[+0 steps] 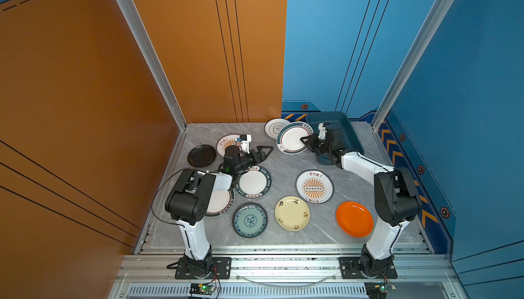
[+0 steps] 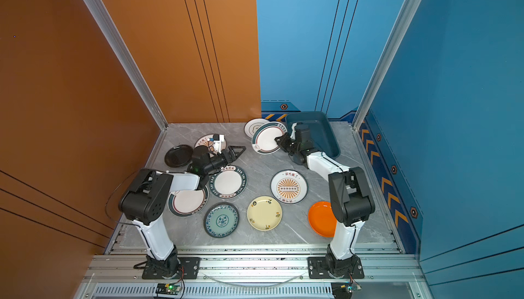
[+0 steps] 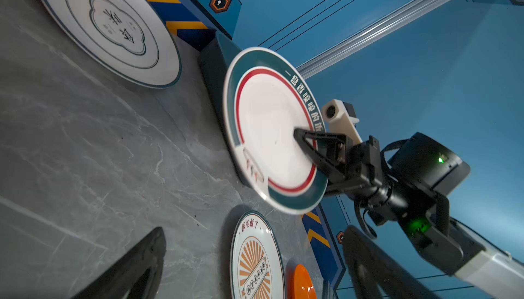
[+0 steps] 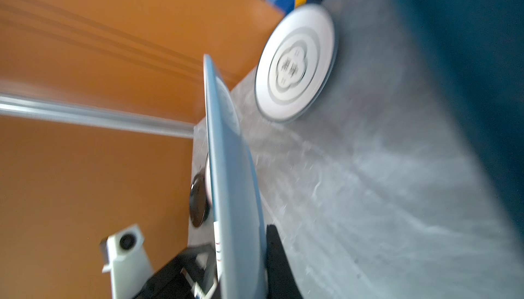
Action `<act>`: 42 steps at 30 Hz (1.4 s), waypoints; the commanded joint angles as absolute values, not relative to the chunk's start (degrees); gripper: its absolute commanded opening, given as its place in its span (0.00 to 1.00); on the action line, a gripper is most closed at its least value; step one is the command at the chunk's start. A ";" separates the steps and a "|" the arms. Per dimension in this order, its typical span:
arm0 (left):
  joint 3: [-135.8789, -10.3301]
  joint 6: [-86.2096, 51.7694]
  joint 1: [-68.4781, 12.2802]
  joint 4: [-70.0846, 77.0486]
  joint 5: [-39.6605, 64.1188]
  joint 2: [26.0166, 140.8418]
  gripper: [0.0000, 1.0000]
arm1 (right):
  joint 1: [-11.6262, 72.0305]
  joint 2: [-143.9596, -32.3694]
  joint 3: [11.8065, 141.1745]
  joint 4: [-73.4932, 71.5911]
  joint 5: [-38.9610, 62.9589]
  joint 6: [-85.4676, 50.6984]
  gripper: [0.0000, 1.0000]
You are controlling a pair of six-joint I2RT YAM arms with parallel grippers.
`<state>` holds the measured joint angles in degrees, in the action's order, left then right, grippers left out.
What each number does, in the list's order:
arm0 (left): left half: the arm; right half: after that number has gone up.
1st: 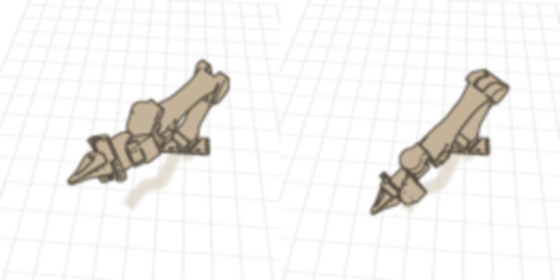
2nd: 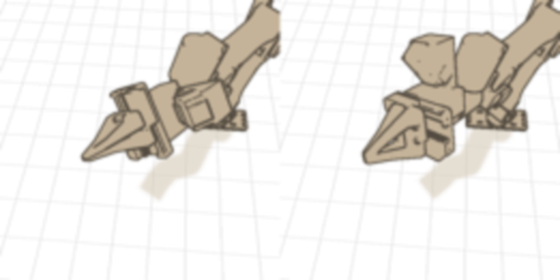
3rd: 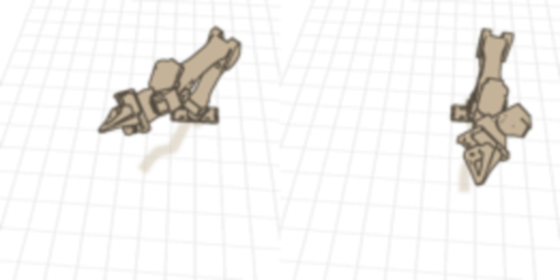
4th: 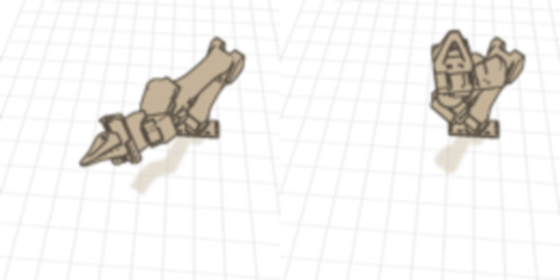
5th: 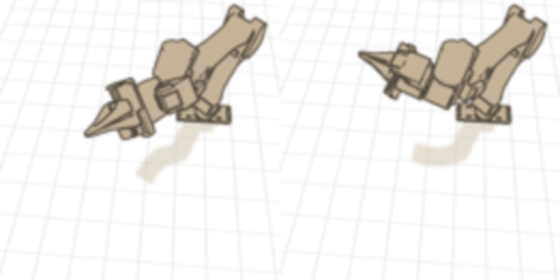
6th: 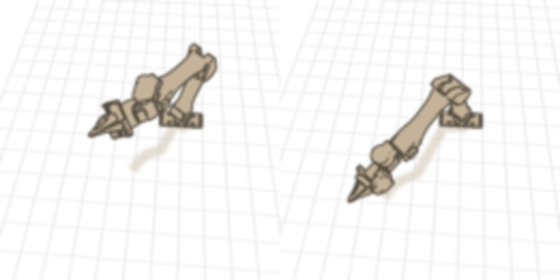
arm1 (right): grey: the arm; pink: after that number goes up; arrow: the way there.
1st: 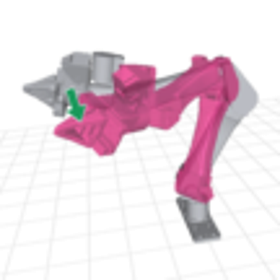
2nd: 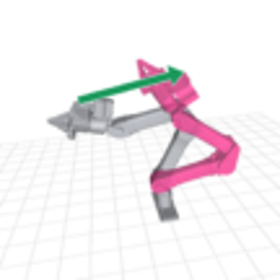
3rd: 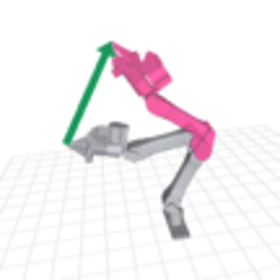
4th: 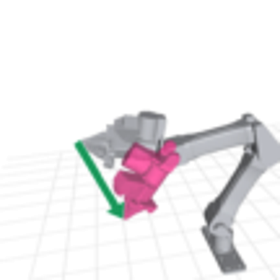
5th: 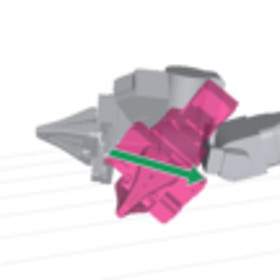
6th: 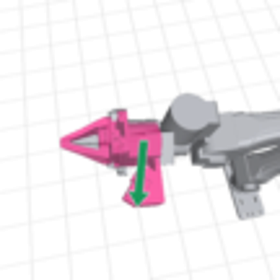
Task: Place the plates into the plastic bin on the countertop
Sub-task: Pick up the plate from the top-center of the table, then place the plate in the plastic bin.
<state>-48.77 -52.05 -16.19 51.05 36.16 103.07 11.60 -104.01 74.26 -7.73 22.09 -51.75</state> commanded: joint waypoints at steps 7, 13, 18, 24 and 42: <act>-48.96 -26.03 -19.39 18.77 21.16 84.82 0.98 | -0.64 -113.42 99.38 15.97 14.06 -39.41 0.00; -47.54 -24.43 -19.34 14.01 17.10 79.11 0.98 | -2.03 -126.27 112.46 18.55 17.57 -41.09 0.00; -45.48 -24.87 -19.16 14.11 16.91 76.03 0.98 | -1.67 -130.69 116.53 20.48 16.00 -41.17 0.00; -44.51 -24.27 -19.42 13.22 17.67 74.49 0.98 | -1.58 -134.24 116.94 20.50 15.82 -42.34 0.00; -46.37 -20.77 -22.73 8.70 18.93 74.73 0.98 | -0.31 -143.96 124.98 29.16 10.67 -41.16 0.33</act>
